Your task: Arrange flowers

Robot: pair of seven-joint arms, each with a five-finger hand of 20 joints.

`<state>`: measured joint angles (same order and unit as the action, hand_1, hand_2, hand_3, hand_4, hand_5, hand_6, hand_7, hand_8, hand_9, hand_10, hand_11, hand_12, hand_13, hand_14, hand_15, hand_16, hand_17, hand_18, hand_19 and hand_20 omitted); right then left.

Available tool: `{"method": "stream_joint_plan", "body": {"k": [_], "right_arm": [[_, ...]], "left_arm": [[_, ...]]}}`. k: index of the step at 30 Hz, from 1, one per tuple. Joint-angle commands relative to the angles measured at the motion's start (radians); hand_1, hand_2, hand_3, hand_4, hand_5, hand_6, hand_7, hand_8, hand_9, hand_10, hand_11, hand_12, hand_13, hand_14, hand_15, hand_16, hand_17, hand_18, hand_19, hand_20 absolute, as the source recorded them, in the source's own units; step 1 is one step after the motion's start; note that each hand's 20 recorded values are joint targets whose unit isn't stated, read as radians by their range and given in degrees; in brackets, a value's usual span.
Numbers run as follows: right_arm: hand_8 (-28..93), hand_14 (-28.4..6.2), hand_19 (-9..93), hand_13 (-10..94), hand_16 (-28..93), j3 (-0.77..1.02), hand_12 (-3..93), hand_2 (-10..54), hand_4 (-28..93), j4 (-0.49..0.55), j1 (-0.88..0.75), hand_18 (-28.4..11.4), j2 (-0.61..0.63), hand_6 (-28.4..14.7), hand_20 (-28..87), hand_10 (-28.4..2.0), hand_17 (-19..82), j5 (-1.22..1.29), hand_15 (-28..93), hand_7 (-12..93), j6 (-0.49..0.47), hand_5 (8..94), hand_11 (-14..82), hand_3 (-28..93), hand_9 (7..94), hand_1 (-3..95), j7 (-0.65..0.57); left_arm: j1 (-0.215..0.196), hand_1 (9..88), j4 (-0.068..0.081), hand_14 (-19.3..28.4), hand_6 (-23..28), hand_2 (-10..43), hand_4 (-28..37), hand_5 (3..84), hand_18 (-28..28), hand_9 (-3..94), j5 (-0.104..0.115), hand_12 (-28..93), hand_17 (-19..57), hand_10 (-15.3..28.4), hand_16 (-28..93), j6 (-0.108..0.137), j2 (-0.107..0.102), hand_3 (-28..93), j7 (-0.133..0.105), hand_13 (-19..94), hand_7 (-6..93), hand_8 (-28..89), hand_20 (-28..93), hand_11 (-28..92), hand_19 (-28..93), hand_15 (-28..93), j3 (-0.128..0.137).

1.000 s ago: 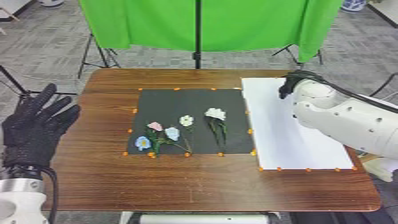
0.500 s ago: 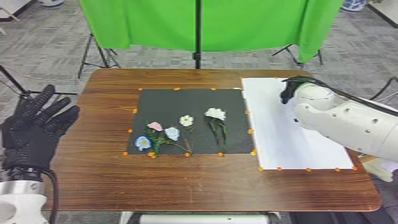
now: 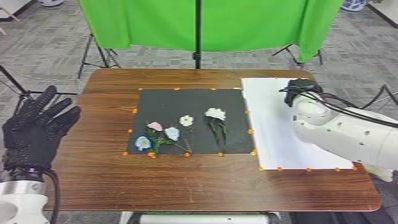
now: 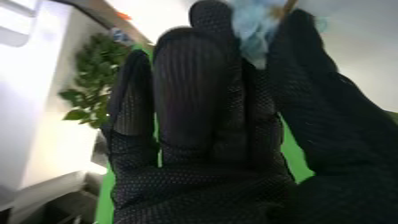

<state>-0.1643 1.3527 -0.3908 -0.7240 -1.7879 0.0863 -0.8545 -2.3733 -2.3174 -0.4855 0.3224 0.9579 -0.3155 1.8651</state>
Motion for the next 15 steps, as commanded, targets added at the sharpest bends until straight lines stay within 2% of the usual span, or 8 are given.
{"method": "stream_joint_plan", "body": {"k": [1,3,4,6,15], "right_arm": [[-1,-1.9,93,82,16,-0.105,28.2,-9.5,-28,0.042,0.051,-16.5,0.028,3.9,18,-5.9,41,-0.058,67,26,0.173,79.9,19.5,69,90.8,52.5,-0.026],[0,-1.6,93,83,17,-0.156,28.2,-9.5,-28,0.088,0.102,-16.6,0.041,3.8,20,-5.9,42,-0.044,68,25,0.237,81.0,21.7,70,91.8,52.9,-0.041],[0,-1.7,93,83,17,-0.152,28.4,-9.5,-28,0.111,0.108,-16.6,0.046,3.6,20,-5.8,43,-0.054,68,25,0.246,81.2,22.0,70,91.9,52.9,-0.044],[0,-1.5,93,84,17,-0.227,28.5,-9.5,-28,0.143,0.173,-16.7,0.033,3.2,21,-5.8,43,-0.062,68,25,0.323,81.7,22.7,71,92.2,52.9,-0.052],[2,-1.5,93,84,18,-0.256,29.3,-9.5,-28,0.270,0.210,-17.0,-0.038,1.9,24,-5.9,43,-0.106,68,23,0.344,83.4,24.3,73,92.8,53.3,0.032]], "left_arm": [[0.005,20.9,0.005,26.5,7.7,8.2,-28.1,32.3,26.6,29.3,-0.008,12,-8.5,18.7,-10,-0.007,-0.011,77,0.022,22,10.8,-8,6,26,60,52,0.005],[0.006,20.9,0.007,26.6,7.7,8.2,-28.2,32.4,26.6,29.3,-0.008,12,-8.5,18.8,-10,-0.008,-0.014,77,0.022,22,10.7,-8,6,26,60,52,0.005],[0.001,20.9,0.005,26.6,7.7,8.2,-28.2,32.4,26.6,29.3,-0.008,12,-8.5,18.8,-10,-0.006,-0.010,77,0.025,22,10.7,-8,6,26,60,53,0.008],[0.000,20.9,0.007,26.6,7.7,8.2,-28.1,32.4,26.6,29.3,-0.004,12,-8.5,18.7,-10,-0.008,-0.008,77,0.024,22,10.7,-8,6,26,60,53,0.008],[0.033,20.9,0.016,26.6,7.8,8.1,-28.2,32.4,26.6,29.3,-0.012,12,-8.5,18.7,-10,-0.012,-0.014,77,0.043,22,10.6,-8,6,26,60,53,-0.003]]}}
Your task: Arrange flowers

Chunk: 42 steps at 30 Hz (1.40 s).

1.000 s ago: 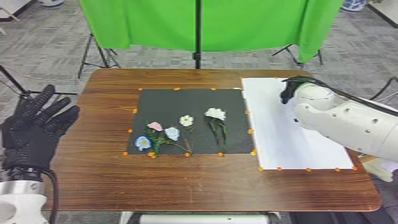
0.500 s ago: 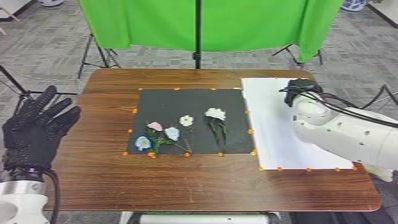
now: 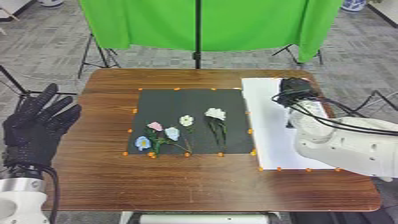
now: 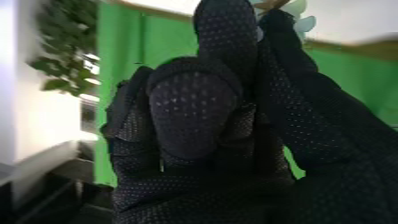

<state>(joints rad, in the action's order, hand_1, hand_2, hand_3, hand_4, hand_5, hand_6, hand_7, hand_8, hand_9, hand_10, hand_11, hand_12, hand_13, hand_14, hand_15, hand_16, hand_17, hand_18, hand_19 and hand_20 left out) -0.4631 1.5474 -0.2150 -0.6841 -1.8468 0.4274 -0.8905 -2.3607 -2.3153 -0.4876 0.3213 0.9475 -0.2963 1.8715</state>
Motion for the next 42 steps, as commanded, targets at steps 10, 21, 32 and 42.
{"method": "stream_joint_plan", "body": {"k": [10,21,32,42], "right_arm": [[2,-1.7,93,84,18,0.029,29.4,-9.5,-28,0.173,-0.030,-17.1,-0.135,1.7,24,-6.3,43,-0.059,68,23,-0.022,83.6,24.4,73,92.9,53.2,0.102],[3,-1.9,93,84,19,0.066,28.8,-9.5,-28,0.208,-0.082,-17.5,-0.116,1.5,25,-6.6,43,-0.072,69,22,-0.045,83.8,25.1,73,92.8,53.4,0.073],[3,-2.0,93,84,18,0.066,28.7,-9.5,-28,0.186,-0.099,-17.5,-0.149,1.8,25,-6.5,43,-0.081,69,22,-0.026,82.8,25.5,74,92.2,52.6,0.052],[-1,-4.3,93,78,17,0.062,25.4,-9.5,-28,0.228,-0.091,-19.0,-0.102,0.0,21,-9.2,38,-0.052,70,21,-0.013,71.8,26.9,78,84.8,43.7,0.046]], "left_arm": [[0.014,21.0,0.012,26.6,7.8,8.2,-28.2,32.4,26.7,29.3,-0.007,12,-8.5,18.7,-10,-0.006,-0.004,77,0.020,22,10.6,-8,6,26,60,53,-0.002],[0.009,21.0,0.013,26.6,7.8,8.2,-28.1,32.4,26.8,29.3,-0.004,12,-8.5,18.8,-10,0.000,-0.003,77,0.019,22,10.5,-8,6,26,60,53,-0.004],[0.025,20.9,0.018,26.5,7.8,8.1,-28.1,32.5,26.8,29.4,-0.005,12,-8.5,18.7,-10,-0.005,-0.004,77,0.024,22,10.5,-8,6,26,60,53,-0.014],[0.002,20.9,0.013,26.6,7.9,8.1,-28.1,32.7,26.8,29.3,-0.003,11,-8.5,18.7,-10,0.002,0.000,77,0.019,22,10.6,-8,6,26,60,53,-0.005]]}}
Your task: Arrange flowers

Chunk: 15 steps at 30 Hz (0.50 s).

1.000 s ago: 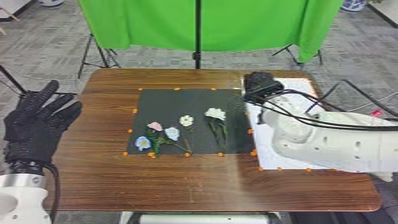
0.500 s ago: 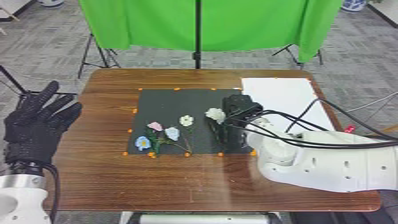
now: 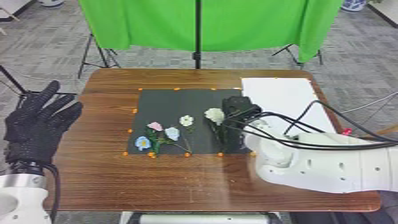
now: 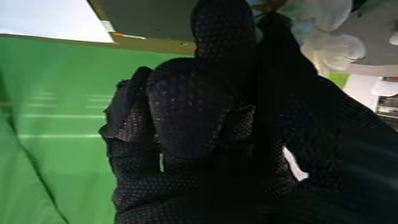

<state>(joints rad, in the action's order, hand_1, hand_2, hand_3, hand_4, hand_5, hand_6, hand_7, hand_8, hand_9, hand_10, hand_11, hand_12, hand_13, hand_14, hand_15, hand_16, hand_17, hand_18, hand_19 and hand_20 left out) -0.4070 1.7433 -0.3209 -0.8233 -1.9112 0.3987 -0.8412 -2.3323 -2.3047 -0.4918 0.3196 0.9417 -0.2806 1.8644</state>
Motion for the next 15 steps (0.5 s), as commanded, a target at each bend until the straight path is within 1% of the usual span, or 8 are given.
{"method": "stream_joint_plan", "body": {"k": [1,2,3,4,5,7,11,15], "right_arm": [[-2,-4.6,93,77,17,-0.003,24.7,-9.5,-28,0.036,0.024,-19.1,0.038,-0.1,21,-9.3,37,0.012,70,21,0.018,70.8,27.4,79,84.1,42.7,-0.006],[-2,-4.7,93,77,17,-0.001,24.5,-9.5,-28,0.039,0.023,-19.2,0.041,-0.2,21,-9.5,37,0.015,70,20,0.013,70.0,27.9,80,83.2,41.6,-0.003],[-5,-5.0,93,76,17,0.001,23.1,-9.5,-28,0.040,0.024,-19.4,0.043,-0.2,21,-9.8,36,0.021,71,20,0.009,69.0,29.2,81,82.3,40.1,-0.001],[-10,-5.1,93,76,16,0.012,22.0,-9.5,-28,0.042,0.017,-19.6,0.045,-0.2,20,-10.0,36,0.023,71,20,0.000,67.7,30.1,81,81.1,39.3,0.004],[-12,-5.4,93,75,16,0.005,21.3,-9.5,-28,0.042,0.023,-19.8,0.043,-0.4,20,-10.5,36,0.024,71,19,0.003,66.5,30.8,82,79.9,38.2,0.003],[-13,-5.7,93,75,16,0.014,19.7,-9.5,-27,0.041,0.021,-20.0,0.043,-0.9,20,-11.5,35,0.025,72,19,-0.010,64.2,31.7,83,78.1,36.6,0.004],[-13,-6.3,93,74,16,0.024,18.8,-9.5,-27,0.049,0.019,-20.4,0.052,-1.6,20,-12.4,34,0.031,72,18,-0.023,61.7,32.0,82,76.4,35.0,0.006],[-12,-6.5,93,74,16,0.024,18.2,-9.5,-26,0.053,0.024,-20.9,0.059,-1.9,20,-12.7,34,0.028,73,17,-0.023,60.8,32.4,82,75.7,33.8,0.006]], "left_arm": [[-0.025,20.9,0.003,26.5,7.9,8.1,-28.1,32.7,26.8,29.4,0.003,11,-8.5,18.8,-10,0.005,0.004,77,-0.001,22,10.7,-8,6,26,60,53,0.001],[-0.021,20.9,0.003,26.5,7.9,8.0,-28.1,32.7,26.8,29.5,0.002,11,-8.5,18.9,-10,0.008,0.005,77,0.002,22,10.8,-8,6,26,60,53,-0.002],[-0.021,21.0,0.004,26.6,7.9,8.0,-28.2,32.8,26.8,29.5,0.003,12,-8.5,18.9,-10,0.004,0.004,77,-0.001,22,10.8,-8,6,26,60,53,-0.003],[-0.022,21.0,0.003,26.6,7.9,8.0,-28.2,32.8,26.8,29.7,0.002,12,-8.5,19.0,-10,0.004,0.005,77,0.002,22,10.8,-8,6,26,60,53,-0.003],[-0.023,21.0,0.004,26.5,8.0,8.0,-28.2,32.8,26.8,29.7,0.002,12,-8.4,19.0,-10,0.002,0.004,77,-0.001,23,10.8,-8,6,26,60,53,-0.004],[-0.018,21.0,0.003,26.6,7.9,8.0,-28.2,32.8,26.8,29.7,0.001,12,-8.4,19.0,-10,0.003,0.004,77,0.000,23,10.8,-8,6,26,60,53,-0.007],[-0.011,20.9,0.006,26.6,7.9,8.1,-28.2,32.9,26.8,29.8,-0.001,12,-8.5,19.1,-10,0.004,0.006,77,0.006,23,10.9,-8,6,26,60,53,-0.008],[-0.018,20.9,0.004,26.6,7.9,8.0,-28.2,32.9,26.8,29.8,0.001,12,-8.4,19.0,-10,0.008,0.008,77,0.002,23,11.0,-8,6,26,60,53,-0.007]]}}
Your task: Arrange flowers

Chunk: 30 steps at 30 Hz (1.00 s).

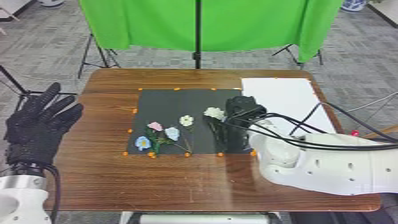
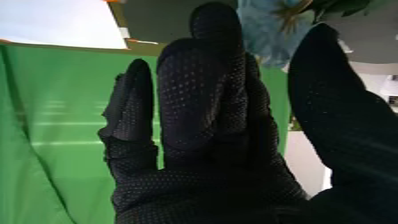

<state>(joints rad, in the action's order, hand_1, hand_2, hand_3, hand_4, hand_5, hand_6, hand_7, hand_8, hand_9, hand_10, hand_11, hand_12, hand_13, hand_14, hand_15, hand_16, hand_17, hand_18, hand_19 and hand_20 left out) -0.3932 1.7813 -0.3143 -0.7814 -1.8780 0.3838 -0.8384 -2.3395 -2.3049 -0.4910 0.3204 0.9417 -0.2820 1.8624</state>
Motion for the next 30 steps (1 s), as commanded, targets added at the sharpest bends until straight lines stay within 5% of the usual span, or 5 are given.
{"method": "stream_joint_plan", "body": {"k": [1,15,21,23,30], "right_arm": [[-12,-6.6,93,73,16,0.011,18.1,-9.3,-26,0.018,0.019,-20.9,0.020,-2.0,20,-12.7,34,-0.004,73,17,-0.007,60.8,32.4,82,75.5,33.4,0.003],[-12,-8.1,93,72,15,0.356,17.3,-5.6,-25,0.146,-0.178,-21.8,0.152,-2.9,21,-14.3,33,0.040,73,16,0.016,59.4,31.5,81,73.2,28.5,0.058],[-11,-11.7,82,63,11,0.983,15.3,4.4,-24,0.239,-0.669,-20.9,0.257,-3.8,18,-15.9,25,0.373,65,15,0.053,56.6,25.0,80,65.7,21.8,0.315],[-12,-13.7,76,59,9,1.174,14.3,5.9,-24,0.242,-0.824,-20.4,0.260,-3.8,17,-16.4,22,0.565,59,16,0.042,55.0,22.0,81,62.1,20.6,0.434],[-12,-17.6,65,47,8,1.475,13.9,8.2,-26,0.194,-1.110,-19.5,0.301,-4.0,16,-17.2,14,1.089,50,16,0.103,51.7,17.9,83,53.8,18.4,0.774]], "left_arm": [[-0.013,21.0,0.003,26.7,7.9,8.1,-28.2,32.9,26.8,29.7,0.000,12,-8.4,19.0,-10,0.007,0.008,77,0.002,23,11.0,-8,6,26,60,53,-0.004],[-0.041,20.9,0.001,26.7,8.0,8.1,-28.2,32.9,26.9,29.8,0.004,11,-8.4,19.0,-10,0.014,0.016,77,-0.019,23,10.8,-8,6,26,60,53,-0.003],[-0.044,20.1,0.002,26.6,7.9,8.4,-28.2,32.8,26.9,29.6,-0.003,11,-8.4,18.9,-10,-0.001,0.007,76,-0.026,23,10.7,-8,6,26,60,52,0.003],[-0.066,19.6,-0.003,26.6,7.9,8.5,-28.2,32.9,26.9,29.5,0.003,11,-8.4,18.8,-10,0.009,0.003,76,-0.051,23,10.7,-8,6,25,60,52,0.005],[-0.106,16.4,0.000,28.1,6.7,8.7,-28.3,33.6,24.6,30.5,-0.004,12,-12.5,18.9,-11,0.002,0.001,74,-0.079,26,9.5,-8,8,25,52,59,0.021]]}}
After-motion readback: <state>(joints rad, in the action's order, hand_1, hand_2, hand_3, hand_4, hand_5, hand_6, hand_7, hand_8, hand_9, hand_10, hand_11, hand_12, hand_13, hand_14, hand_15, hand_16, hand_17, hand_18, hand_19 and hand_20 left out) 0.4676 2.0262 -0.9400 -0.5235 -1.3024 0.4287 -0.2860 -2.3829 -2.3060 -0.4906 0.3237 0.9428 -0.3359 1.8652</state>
